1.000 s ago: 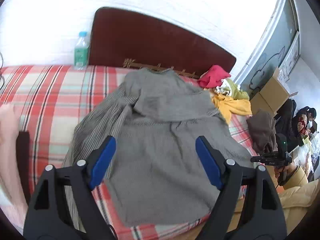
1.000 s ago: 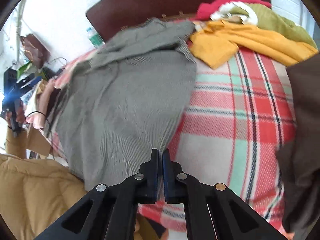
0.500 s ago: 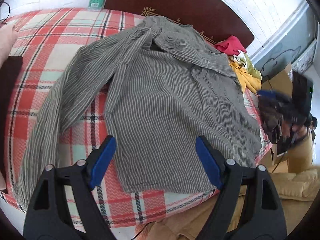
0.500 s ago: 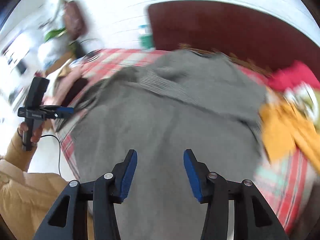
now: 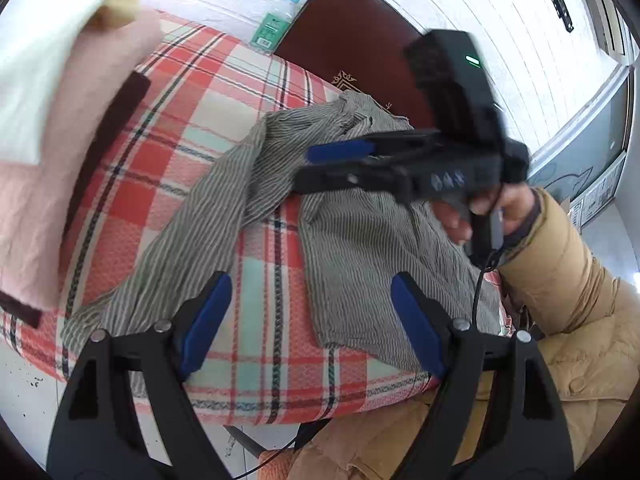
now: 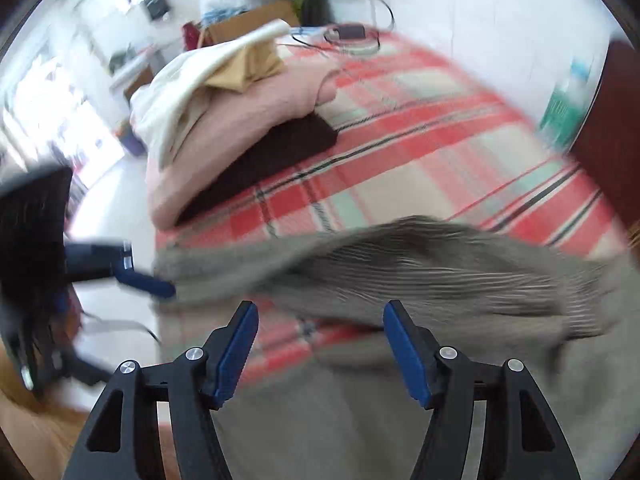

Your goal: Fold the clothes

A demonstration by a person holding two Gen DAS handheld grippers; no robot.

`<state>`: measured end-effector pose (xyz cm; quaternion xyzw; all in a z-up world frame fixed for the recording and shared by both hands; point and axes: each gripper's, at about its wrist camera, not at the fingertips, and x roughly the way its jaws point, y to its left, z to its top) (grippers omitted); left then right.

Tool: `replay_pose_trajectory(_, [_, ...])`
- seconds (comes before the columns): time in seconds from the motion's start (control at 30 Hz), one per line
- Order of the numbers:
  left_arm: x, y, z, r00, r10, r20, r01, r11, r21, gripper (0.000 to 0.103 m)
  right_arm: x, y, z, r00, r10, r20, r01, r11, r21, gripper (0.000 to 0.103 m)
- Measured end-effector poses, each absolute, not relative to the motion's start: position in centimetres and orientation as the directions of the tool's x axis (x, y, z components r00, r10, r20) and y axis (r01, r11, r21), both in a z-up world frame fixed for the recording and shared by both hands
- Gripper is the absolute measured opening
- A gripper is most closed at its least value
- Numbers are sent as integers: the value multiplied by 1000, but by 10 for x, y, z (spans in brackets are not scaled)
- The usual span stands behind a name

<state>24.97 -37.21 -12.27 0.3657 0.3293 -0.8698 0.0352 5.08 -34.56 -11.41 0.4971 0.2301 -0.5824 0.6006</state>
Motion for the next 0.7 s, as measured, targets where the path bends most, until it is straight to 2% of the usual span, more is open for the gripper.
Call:
replay_pose_trajectory(0.1, [256,-376,-125,-733,179,-656,305,-776,-553,83,48,-368,-134,320,-472,-821,861,-217,460,67])
replay_pose_trajectory(0.17, [261,-379,-127,-736,179,-653,306,-773,-556,83,56,-378,-141,340,-478,-810,850,-212,482,67])
replay_pose_trajectory(0.23, [264,-381,-127,-738,180,-650,304,-772,-558,83,66,-387,-147,353,-479,-804,849,-196,491,62])
replay_pose_trajectory(0.27, [264,-382,-127,-739,181,-649,301,-773,-558,83,69,-391,-151,343,-466,-815,857,-200,475,42])
replay_pose_trajectory(0.3, [264,-381,-125,-741,183,-647,296,-775,-558,83,72,-394,-154,328,-450,-831,868,-204,453,13])
replay_pose_trajectory(0.33, [265,-381,-124,-743,184,-644,291,-778,-557,83,72,-396,-154,317,-449,-835,874,-204,442,6])
replay_pose_trajectory(0.47, [264,-375,-116,-751,197,-630,254,-795,-551,83,57,-391,-119,289,-538,-791,879,-177,442,5])
replay_pose_trajectory(0.7, [221,-364,-107,-740,256,-622,164,-828,-536,83,-24,-331,20,174,-794,-582,857,-170,487,5])
